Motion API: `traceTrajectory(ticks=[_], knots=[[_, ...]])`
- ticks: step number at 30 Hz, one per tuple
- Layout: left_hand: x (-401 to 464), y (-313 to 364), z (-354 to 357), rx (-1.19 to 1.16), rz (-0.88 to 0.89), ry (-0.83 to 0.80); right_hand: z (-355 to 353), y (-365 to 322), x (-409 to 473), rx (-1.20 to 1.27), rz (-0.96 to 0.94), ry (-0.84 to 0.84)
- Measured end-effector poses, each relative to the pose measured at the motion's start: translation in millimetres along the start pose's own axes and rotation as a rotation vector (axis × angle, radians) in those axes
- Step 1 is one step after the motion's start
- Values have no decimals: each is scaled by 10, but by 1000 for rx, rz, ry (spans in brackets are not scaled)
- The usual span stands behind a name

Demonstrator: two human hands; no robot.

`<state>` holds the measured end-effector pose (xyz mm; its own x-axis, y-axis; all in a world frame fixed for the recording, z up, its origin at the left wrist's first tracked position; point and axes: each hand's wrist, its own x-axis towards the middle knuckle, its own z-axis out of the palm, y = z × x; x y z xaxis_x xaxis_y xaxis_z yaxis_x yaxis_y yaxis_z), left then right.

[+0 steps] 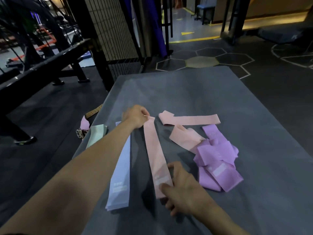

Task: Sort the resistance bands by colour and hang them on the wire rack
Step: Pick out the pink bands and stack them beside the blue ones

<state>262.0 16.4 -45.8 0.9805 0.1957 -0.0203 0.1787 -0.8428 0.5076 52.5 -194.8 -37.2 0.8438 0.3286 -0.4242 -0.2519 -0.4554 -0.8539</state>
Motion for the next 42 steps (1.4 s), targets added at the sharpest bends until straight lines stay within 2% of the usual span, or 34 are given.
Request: traceTrajectory(ticks=[5, 8, 15, 19, 23, 26, 29, 30, 32, 34, 36, 38, 39, 42], knots=[[-31, 7, 69, 336, 44, 81, 19, 19, 14, -66, -40, -35], [-34, -4, 76, 448, 69, 88, 24, 47, 5, -67, -23, -49], [-87, -12, 110, 521, 141, 141, 47, 67, -9, 28, 22, -83], [-132, 4, 151, 547, 250, 206, -6, 28, -41, 54, 56, -174], [-168, 13, 201, 547, 272, 147, -125, -35, -102, -21, 73, -273], [-187, 25, 164, 565, 290, 127, -225, -101, -139, -121, 46, -278], [-266, 140, 127, 426, 337, 149, -343, -169, -99, -144, 54, -183], [-301, 188, 120, 317, 352, 119, -379, -172, -72, -181, 49, -102], [-404, 296, 116, 120, 384, -3, -480, -143, -12, -404, -44, 149], [-542, 392, 107, 19, 417, -143, -589, -138, -4, -596, -165, 397], [-647, 435, 101, -28, 442, -185, -708, -157, -29, -722, -212, 529], [-719, 427, 121, -39, 438, -181, -791, -128, -20, -933, -130, 531], [-749, 427, 148, -32, 431, -172, -812, -101, -10, -974, -56, 477], [-834, 466, 220, -15, 419, -110, -813, -15, 0, -933, 116, 262]])
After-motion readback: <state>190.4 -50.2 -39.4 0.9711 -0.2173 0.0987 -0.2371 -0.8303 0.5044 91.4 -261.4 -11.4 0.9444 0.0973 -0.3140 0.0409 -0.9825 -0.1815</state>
